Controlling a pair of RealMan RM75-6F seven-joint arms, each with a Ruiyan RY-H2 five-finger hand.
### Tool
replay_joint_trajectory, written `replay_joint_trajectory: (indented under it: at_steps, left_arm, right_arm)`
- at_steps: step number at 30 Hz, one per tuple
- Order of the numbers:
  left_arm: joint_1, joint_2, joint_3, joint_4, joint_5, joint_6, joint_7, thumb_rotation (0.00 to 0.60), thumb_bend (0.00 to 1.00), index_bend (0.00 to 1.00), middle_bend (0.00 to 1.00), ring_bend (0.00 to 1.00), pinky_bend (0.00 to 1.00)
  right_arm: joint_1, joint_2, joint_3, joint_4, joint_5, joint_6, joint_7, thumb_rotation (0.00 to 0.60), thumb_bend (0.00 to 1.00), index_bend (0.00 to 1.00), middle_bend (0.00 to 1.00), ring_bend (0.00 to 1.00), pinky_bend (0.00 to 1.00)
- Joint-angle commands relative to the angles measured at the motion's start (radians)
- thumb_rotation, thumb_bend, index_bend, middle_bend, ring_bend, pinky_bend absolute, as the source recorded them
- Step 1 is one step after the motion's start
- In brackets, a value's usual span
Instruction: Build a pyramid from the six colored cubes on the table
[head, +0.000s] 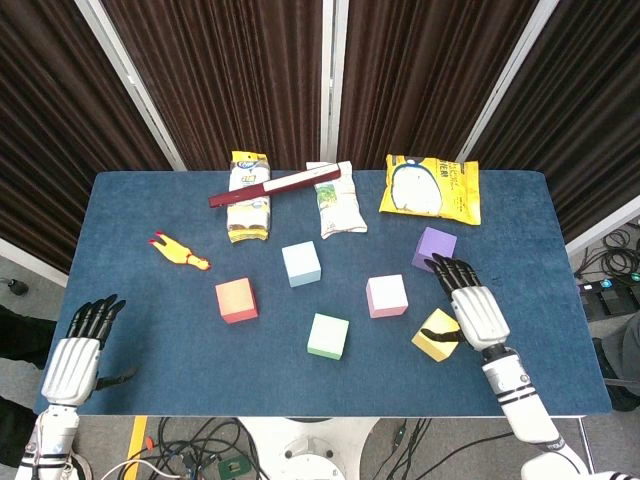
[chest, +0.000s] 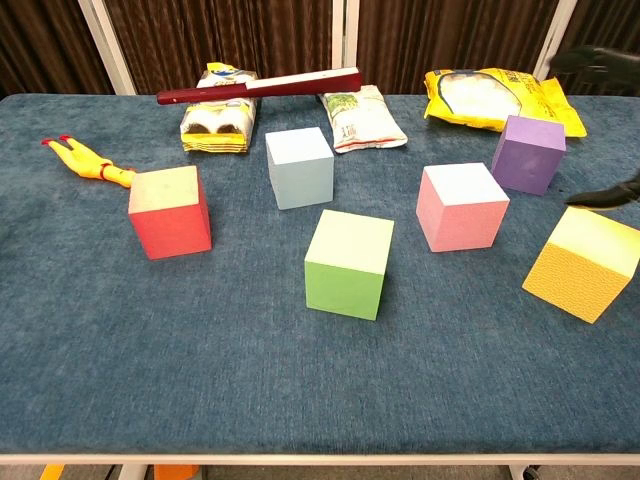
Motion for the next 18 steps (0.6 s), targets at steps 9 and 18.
replay_joint_trajectory:
  at_steps: [9,18]
  left_arm:
    - [-0.004,0.006,-0.005,0.012,-0.017,-0.013,-0.026,0.6,0.0,0.09,0.03,0.0,0.04]
    - [-0.006,0.004,-0.004,0.024,-0.023,-0.022,-0.038,0.6,0.0,0.09,0.03,0.0,0.04]
  right_arm:
    - [0.211,-0.059,0.051,0.129,0.21,-0.215,-0.178,0.6,0.0,0.0,0.14,0.0,0.0]
    - [0.272,-0.104,0.041,0.186,0.211,-0.241,-0.156,0.6,0.0,0.0,0.24,0.0,0.0]
